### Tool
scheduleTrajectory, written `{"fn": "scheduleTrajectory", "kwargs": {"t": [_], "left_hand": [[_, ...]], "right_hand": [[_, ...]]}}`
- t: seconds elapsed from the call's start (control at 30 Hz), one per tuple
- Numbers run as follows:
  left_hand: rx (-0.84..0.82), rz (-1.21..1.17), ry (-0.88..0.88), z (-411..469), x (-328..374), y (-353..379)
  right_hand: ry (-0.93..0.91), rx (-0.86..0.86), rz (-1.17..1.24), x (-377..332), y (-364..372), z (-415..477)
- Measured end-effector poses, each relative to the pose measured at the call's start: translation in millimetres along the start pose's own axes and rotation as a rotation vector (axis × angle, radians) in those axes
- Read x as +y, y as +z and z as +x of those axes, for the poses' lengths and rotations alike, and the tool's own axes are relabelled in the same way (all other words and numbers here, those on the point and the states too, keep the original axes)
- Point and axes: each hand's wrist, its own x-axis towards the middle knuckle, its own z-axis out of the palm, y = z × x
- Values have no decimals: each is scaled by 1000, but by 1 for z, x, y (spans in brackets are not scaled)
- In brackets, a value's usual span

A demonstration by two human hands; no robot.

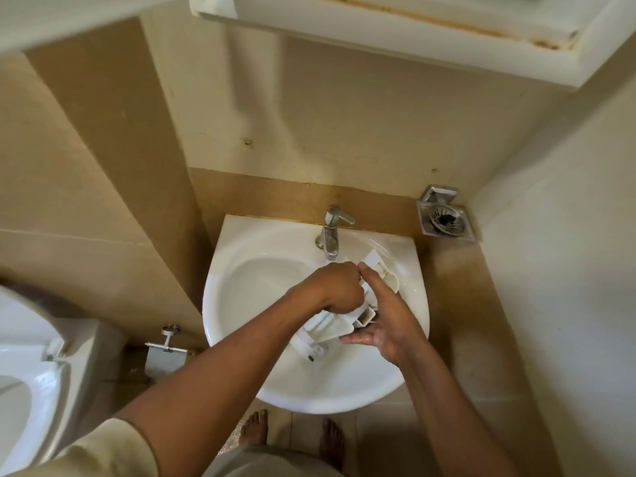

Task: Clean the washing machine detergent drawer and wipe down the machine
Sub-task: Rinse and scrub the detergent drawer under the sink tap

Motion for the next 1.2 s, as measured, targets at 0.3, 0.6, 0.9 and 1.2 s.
{"fn": "scheduleTrajectory", "kwargs": {"t": [0.3, 0.6, 0.9, 1.2], "left_hand": [[158, -572, -43, -29, -44, 10], [173, -1396, -685, -33, -130, 42], [302, -1913, -511, -11, -107, 70], [236, -1392, -425, 16, -94, 66]], "right_hand": [[-62, 95, -13, 6, -9, -2], [33, 67, 8, -4, 17, -9], [76, 51, 189, -17, 14, -22], [68, 149, 507, -32, -12, -40]]}}
